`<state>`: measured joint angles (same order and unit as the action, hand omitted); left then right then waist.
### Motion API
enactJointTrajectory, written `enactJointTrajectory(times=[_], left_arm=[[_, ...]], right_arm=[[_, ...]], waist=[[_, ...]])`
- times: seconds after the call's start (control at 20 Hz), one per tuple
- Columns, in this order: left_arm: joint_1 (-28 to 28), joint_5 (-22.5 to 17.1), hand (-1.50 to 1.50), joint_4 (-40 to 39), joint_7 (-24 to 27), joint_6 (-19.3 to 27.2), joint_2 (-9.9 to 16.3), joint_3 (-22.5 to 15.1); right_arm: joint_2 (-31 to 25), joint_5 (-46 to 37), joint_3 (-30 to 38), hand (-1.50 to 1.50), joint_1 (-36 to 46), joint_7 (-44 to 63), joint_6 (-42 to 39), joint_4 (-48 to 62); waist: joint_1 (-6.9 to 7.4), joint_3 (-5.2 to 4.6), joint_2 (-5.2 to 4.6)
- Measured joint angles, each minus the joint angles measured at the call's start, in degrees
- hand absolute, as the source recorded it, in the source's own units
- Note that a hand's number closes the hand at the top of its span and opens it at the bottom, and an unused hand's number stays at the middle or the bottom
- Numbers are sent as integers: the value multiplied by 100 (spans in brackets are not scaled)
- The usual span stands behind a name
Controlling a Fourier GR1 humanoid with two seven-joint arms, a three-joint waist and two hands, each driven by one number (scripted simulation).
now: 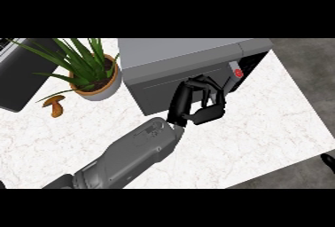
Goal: Pick up the milk, place it into the microwave and close the microwave
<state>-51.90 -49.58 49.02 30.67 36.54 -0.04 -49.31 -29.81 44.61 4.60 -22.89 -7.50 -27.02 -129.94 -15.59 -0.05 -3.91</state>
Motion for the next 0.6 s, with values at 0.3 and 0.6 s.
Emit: enactJointTrajectory(times=[0.3, 0.6], left_arm=[[-14, -133, 150, -29, 201, 48, 0, -39], [-22, -230, 150, -62, 402, 87, 0, -71]], right_arm=[[-71, 86, -25, -150, 20, 76, -20, -93], [-130, 172, 5, -150, 48, 117, -32, -146]], waist=[[-23, -2, -17], [-49, 1, -32]])
